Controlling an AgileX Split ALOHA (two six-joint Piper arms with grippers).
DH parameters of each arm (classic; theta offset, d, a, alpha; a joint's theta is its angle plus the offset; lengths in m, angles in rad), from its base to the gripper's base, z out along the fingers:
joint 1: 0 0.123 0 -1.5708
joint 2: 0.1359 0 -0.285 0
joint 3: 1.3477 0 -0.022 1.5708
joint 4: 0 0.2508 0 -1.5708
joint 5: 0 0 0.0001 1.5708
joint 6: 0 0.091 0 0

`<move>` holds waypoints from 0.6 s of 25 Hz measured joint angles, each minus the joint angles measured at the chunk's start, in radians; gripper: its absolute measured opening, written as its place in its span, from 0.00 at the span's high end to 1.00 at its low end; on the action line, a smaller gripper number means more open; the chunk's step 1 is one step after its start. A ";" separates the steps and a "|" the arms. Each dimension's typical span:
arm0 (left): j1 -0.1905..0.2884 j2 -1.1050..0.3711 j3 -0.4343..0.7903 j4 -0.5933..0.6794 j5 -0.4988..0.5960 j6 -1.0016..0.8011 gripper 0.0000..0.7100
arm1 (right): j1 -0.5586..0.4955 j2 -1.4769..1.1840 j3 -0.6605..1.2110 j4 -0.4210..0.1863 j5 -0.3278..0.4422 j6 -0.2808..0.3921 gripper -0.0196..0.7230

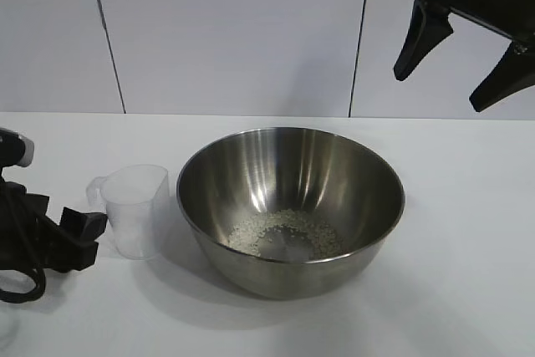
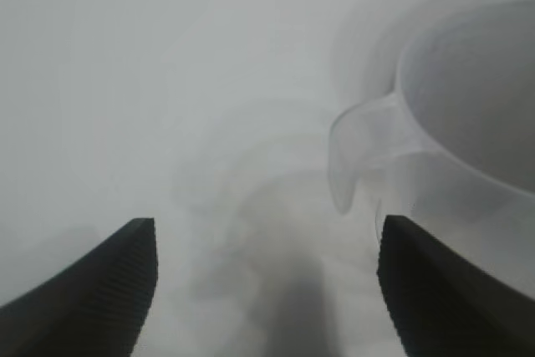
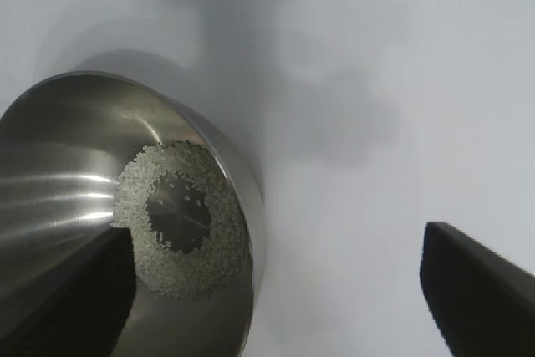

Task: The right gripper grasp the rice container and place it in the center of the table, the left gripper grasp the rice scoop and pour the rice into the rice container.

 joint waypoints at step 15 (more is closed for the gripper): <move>0.000 -0.198 0.124 -0.002 -0.001 -0.020 0.20 | 0.000 0.000 0.000 0.000 -0.003 0.000 0.11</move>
